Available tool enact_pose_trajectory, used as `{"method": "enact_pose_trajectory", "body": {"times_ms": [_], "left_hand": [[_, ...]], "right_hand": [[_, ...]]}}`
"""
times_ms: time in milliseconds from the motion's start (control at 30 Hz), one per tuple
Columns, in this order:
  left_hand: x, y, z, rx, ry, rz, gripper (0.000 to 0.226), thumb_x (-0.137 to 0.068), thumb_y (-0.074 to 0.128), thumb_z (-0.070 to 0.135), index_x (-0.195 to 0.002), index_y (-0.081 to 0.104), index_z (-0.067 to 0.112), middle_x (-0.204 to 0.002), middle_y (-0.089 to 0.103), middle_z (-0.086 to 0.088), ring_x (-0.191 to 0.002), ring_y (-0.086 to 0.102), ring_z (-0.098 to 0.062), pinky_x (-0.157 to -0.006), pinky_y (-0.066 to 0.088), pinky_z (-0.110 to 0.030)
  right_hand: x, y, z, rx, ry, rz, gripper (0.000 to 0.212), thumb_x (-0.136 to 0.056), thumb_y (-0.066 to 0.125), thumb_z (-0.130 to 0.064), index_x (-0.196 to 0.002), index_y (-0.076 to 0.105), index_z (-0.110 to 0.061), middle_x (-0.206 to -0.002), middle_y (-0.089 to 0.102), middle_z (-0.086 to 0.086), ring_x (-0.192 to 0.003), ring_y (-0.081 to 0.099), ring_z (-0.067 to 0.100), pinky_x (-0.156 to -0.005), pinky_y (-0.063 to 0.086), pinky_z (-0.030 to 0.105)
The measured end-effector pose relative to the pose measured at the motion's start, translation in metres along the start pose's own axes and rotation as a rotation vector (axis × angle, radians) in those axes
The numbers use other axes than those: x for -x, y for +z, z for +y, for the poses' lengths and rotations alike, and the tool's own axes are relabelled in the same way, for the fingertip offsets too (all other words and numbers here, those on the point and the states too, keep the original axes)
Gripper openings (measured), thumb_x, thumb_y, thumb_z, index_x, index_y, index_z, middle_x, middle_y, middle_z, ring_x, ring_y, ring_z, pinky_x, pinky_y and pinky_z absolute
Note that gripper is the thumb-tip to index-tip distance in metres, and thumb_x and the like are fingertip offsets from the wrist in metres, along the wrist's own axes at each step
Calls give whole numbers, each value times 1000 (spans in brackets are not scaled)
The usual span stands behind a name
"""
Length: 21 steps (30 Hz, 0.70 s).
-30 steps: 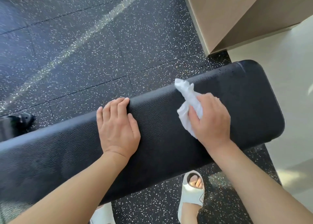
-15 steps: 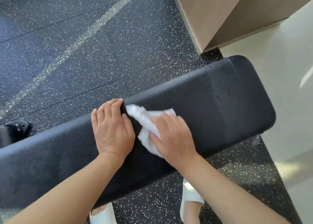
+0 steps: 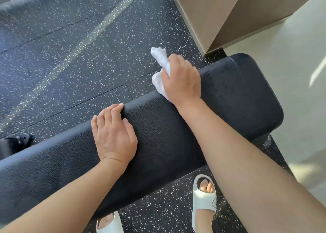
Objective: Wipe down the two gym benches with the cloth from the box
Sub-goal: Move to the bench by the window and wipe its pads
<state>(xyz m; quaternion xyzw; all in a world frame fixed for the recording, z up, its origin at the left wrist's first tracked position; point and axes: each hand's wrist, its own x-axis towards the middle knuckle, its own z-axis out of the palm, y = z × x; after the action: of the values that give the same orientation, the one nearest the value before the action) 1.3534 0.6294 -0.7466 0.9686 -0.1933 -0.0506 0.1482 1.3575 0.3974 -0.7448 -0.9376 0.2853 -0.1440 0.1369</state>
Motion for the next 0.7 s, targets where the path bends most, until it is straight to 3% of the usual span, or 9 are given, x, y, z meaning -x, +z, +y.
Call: {"method": "enact_pose_trajectory", "body": {"times_ms": [133, 233, 400, 467, 567, 700], "left_hand": [[1, 0, -1, 4, -1, -16, 44, -98, 36, 29, -138, 52, 17, -140, 58, -6, -134, 47, -34, -124, 24, -54], [0, -4, 1, 1, -20, -66, 46, -99, 34, 29, -140, 49, 17, -143, 57, -7, -137, 44, -35, -125, 23, -55], [-6, -17, 3, -3, -34, -188, 51, -98, 31, 31, -142, 49, 13, -143, 56, -12, -137, 45, -38, -124, 25, -54], [-11, -24, 2, 2, 6, -239, 44, -100, 39, 26, -142, 48, 13, -143, 54, -11, -135, 45, -37, -121, 29, -53], [-13, -30, 10, 2, 199, -306, 44, -100, 53, 14, -144, 48, 13, -151, 48, -6, -140, 42, -32, -122, 32, -49], [-24, -15, 53, 33, 262, -304, 44, -104, 54, 18, -147, 50, 15, -154, 50, -7, -142, 41, -31, -122, 30, -48]], "right_hand": [[39, -11, 0, -15, -41, -9, 19, -98, 56, -30, -104, 59, -13, -98, 61, 4, -86, 57, 27, -73, 43, 40], [109, -24, 7, -77, -172, -22, 21, -90, 67, -26, -104, 66, -10, -92, 62, 5, -80, 56, 28, -66, 47, 44], [186, -58, 79, -43, -413, -49, 29, -89, 71, -25, -115, 74, -13, -86, 57, 2, -73, 50, 24, -60, 41, 39], [189, -73, 111, 2, -410, -51, 25, -93, 66, -25, -113, 73, -13, -83, 56, 3, -69, 51, 26, -58, 38, 39], [184, -88, 142, 17, -367, -67, 22, -96, 59, -28, -110, 66, -12, -85, 60, 4, -71, 54, 28, -60, 39, 40], [158, -84, 130, 26, -211, -54, 20, -90, 61, -25, -96, 69, -8, -85, 62, 6, -73, 58, 31, -62, 42, 41]]}}
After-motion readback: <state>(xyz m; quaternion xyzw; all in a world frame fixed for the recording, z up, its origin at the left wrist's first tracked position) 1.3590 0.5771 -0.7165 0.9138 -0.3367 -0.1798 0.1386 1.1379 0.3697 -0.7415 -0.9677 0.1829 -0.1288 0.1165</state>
